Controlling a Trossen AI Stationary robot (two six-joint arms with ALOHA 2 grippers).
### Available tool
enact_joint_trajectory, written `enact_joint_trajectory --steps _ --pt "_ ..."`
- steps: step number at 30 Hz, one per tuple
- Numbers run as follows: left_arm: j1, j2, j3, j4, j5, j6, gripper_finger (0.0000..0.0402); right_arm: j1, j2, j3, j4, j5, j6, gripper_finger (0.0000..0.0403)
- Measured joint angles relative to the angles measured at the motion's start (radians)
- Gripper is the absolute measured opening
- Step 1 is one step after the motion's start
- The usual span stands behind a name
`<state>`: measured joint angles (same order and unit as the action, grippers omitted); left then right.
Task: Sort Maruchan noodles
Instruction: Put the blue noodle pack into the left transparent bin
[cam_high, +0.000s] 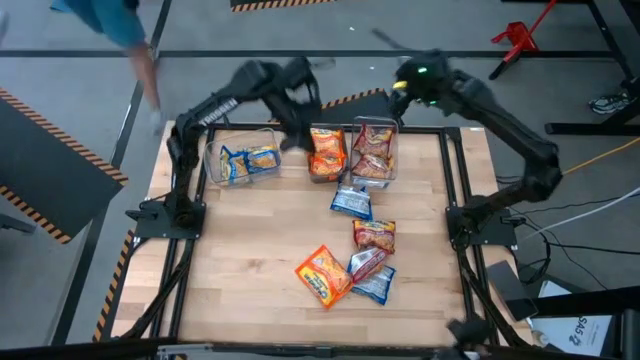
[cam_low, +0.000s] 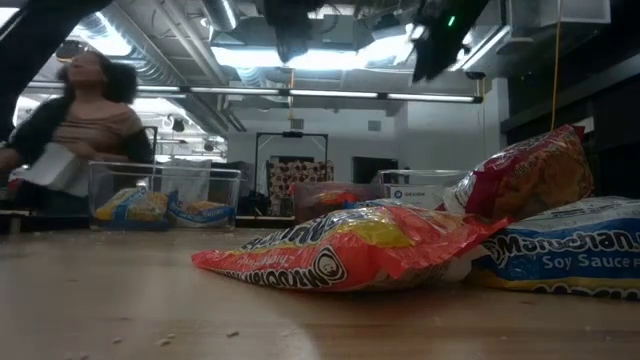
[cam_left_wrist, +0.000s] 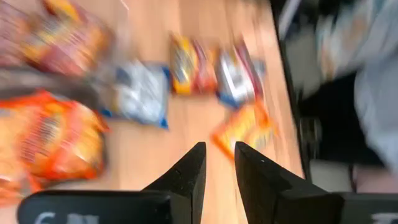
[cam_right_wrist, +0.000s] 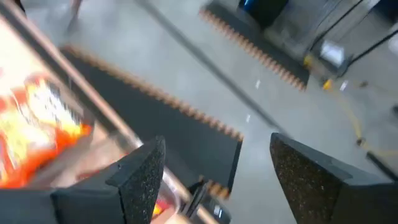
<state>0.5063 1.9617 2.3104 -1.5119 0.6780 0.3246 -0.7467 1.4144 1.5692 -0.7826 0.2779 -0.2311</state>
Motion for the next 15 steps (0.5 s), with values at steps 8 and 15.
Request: enact_joint_trajectory --steps 8,15 --pt "-0.325 0.008 -0.085 -0.055 -0.253 0.078 0.0084 0.000 -0.152 0.040 -0.009 -0.037 -0.002 0.0278" --pt "-0.419 0.007 -0.339 0.077 -0.143 -0.032 0.0119 0.000 -0.182 0.041 -0.089 -0.083 0.021 0.0278"
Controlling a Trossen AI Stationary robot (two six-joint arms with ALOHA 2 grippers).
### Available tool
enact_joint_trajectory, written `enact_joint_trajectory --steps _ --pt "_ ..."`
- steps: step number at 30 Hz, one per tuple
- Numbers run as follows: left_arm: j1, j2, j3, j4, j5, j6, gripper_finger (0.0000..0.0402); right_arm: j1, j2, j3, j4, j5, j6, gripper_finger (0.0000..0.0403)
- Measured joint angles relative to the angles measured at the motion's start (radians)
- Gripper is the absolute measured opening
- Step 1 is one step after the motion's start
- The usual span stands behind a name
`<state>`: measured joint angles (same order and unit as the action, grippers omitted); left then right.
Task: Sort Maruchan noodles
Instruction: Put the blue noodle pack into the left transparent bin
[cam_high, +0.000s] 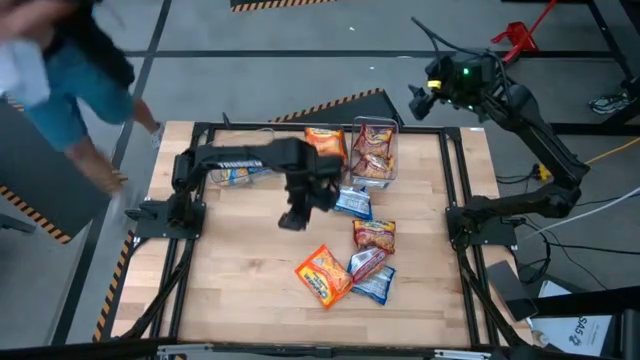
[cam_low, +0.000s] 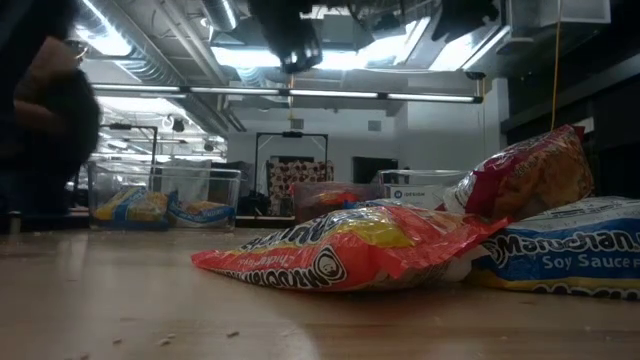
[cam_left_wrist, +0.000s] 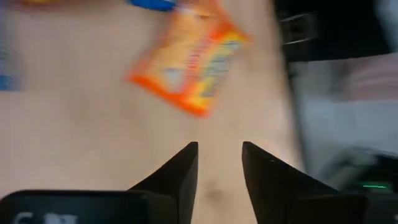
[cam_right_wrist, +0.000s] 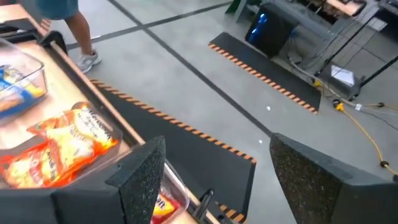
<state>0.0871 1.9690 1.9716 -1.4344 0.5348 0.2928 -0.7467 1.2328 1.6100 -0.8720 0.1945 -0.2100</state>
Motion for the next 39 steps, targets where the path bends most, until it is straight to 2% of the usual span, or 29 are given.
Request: enact_joint_trajectory --steps 2,4,9,13,15,16,21,24,26,29,32,39 --pt "-0.002 0.001 -0.071 0.019 0.132 -0.049 0.0125 0.000 -0.001 0.000 -0.016 -0.015 0.000 0.0278" --pt "0.005 0.000 -0.148 0.036 0.205 -0.091 0.0127 0.000 0.000 0.000 -0.023 -0.033 -0.004 0.0278" --pt "-0.002 -0.031 -0.348 0.080 0.237 -0.137 0.0127 0.000 0.001 0.000 -0.018 -0.086 -0.004 0.0278" --pt "-0.029 -0.158 -0.533 0.313 0.279 -0.246 0.0125 0.000 0.001 0.000 -0.020 -0.097 -0.005 0.0278" --pt "-0.044 -0.260 -0.630 0.451 0.200 -0.337 0.0125 0.000 0.001 0.000 -0.022 -0.097 -0.005 0.0278" --pt "-0.054 -0.318 -0.681 0.511 0.120 -0.378 0.0124 0.000 0.001 0.000 -0.022 -0.097 -0.007 0.0278" --pt "-0.108 -0.583 -0.906 0.698 -0.489 -0.595 0.0124 0.000 0.001 0.000 -0.021 -0.098 -0.036 0.0278" --pt "-0.112 -0.674 -0.976 0.768 -0.735 -0.701 0.0124 0.000 0.001 0.000 -0.020 -0.098 -0.039 0.0278" --pt "-0.112 -0.709 -1.005 0.819 -0.832 -0.789 0.0124 0.000 0.001 -0.001 -0.020 -0.098 -0.039 0.0278" --pt "-0.112 -0.726 -1.038 0.926 -0.927 -0.845 0.0124 0.000 0.001 -0.001 -0.016 -0.097 -0.042 0.0278" --pt "-0.107 -0.707 -1.081 1.093 -0.951 -0.747 0.0125 0.000 0.001 -0.001 -0.017 -0.093 -0.042 0.0278" --pt "-0.021 -0.552 -1.105 1.352 -0.736 -0.604 0.0149 0.000 0.002 -0.001 -0.029 -0.099 -0.034 0.0278"
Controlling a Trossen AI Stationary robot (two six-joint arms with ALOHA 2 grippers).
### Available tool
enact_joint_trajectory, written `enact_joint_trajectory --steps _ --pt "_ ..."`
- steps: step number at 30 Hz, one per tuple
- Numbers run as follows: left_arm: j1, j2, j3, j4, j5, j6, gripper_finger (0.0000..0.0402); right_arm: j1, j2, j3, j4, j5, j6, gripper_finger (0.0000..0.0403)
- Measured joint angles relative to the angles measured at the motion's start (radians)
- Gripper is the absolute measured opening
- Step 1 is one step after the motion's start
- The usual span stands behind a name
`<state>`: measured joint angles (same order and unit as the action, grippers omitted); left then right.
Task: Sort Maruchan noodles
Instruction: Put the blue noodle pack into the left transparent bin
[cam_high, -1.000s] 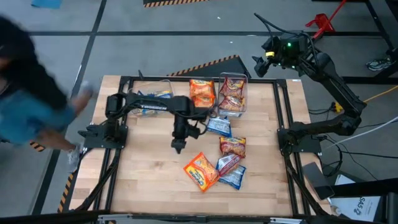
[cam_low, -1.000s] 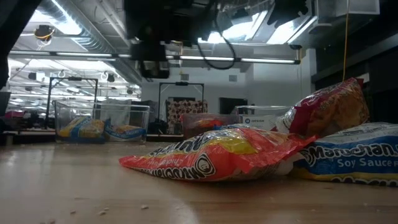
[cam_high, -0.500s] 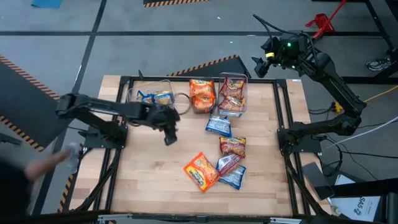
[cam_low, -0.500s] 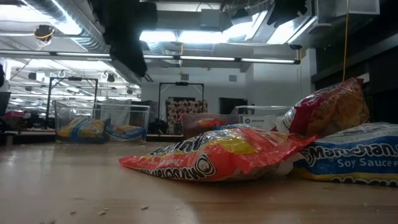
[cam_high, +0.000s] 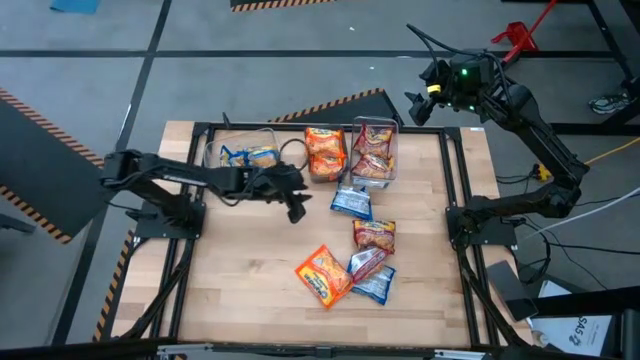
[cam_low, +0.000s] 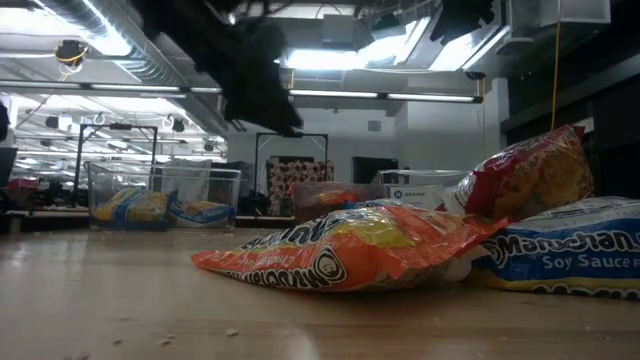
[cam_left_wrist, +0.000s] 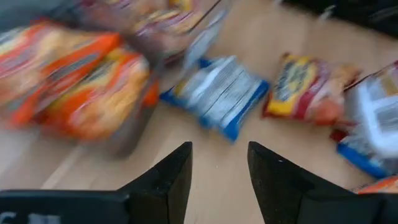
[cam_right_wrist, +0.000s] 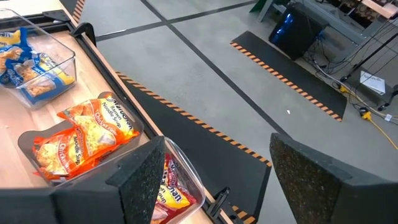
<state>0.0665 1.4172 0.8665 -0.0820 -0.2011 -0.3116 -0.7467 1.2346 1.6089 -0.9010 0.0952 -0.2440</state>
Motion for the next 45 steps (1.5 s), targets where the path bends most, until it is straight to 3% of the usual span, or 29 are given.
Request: enact_joint_trajectory --steps 6,12,24,36,45 --pt "0.083 0.133 0.000 0.285 0.297 0.033 0.0187 0.000 0.000 0.000 -0.006 0.000 0.001 0.0278" --pt "0.098 0.244 0.000 0.349 0.423 0.026 0.0223 0.000 0.000 0.000 -0.043 -0.001 -0.001 0.0278" --pt "0.090 0.400 0.000 0.415 0.330 -0.122 0.0266 0.000 0.000 0.000 -0.069 -0.002 -0.008 0.0278" --pt "0.114 0.529 0.000 0.664 0.341 -0.326 0.0268 0.000 0.000 0.000 -0.069 -0.003 -0.023 0.0278" --pt "0.119 0.570 0.000 0.688 0.302 -0.488 0.0268 0.000 0.000 0.000 -0.070 -0.003 -0.025 0.0278"
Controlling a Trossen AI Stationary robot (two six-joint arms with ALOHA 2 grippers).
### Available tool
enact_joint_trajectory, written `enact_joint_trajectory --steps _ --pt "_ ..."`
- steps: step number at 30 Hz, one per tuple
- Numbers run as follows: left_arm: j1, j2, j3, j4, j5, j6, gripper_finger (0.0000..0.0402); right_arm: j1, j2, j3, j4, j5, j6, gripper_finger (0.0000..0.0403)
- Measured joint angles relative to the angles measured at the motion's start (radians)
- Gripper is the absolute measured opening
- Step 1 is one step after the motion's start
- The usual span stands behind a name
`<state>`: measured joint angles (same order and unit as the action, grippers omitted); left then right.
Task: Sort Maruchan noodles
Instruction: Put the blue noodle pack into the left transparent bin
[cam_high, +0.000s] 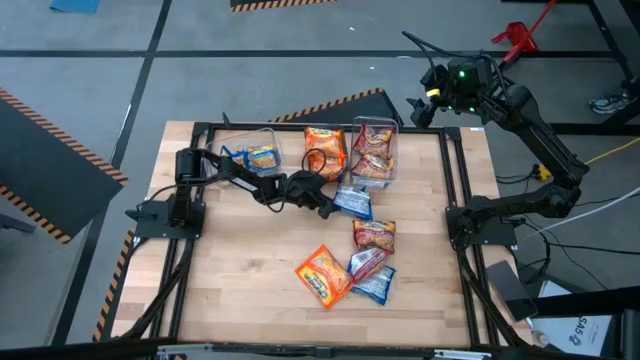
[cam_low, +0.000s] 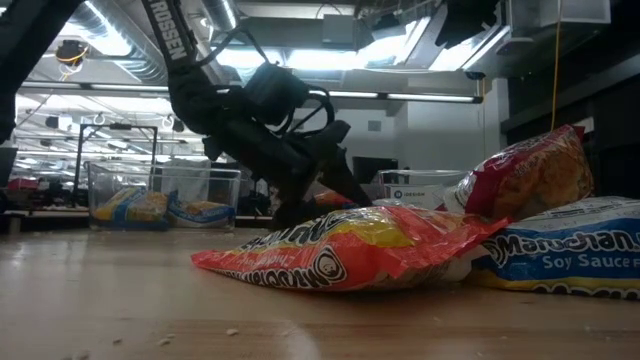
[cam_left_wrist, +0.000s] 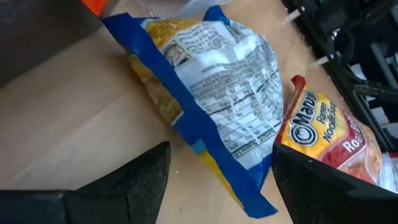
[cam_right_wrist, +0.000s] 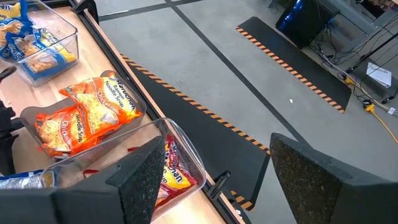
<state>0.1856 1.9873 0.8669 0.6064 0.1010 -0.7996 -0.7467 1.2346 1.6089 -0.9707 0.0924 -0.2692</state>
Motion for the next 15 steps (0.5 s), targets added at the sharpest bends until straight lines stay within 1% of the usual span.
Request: enact_joint_trajectory --steps 3,7,11,15 --pt "-0.002 0.001 0.000 0.007 -0.014 -0.006 0.0261 0.000 0.000 0.000 0.000 0.000 -0.001 0.0278" --pt "-0.005 0.002 0.000 0.017 -0.033 -0.012 0.0242 0.000 0.000 0.000 0.000 0.000 -0.001 0.0278" --pt "-0.006 0.002 0.000 0.017 -0.039 -0.035 0.0212 0.000 0.000 0.000 0.001 0.000 -0.001 0.0278" --pt "-0.009 0.002 0.000 0.017 -0.039 -0.040 0.0173 0.000 0.000 0.000 0.001 0.000 -0.001 0.0278"
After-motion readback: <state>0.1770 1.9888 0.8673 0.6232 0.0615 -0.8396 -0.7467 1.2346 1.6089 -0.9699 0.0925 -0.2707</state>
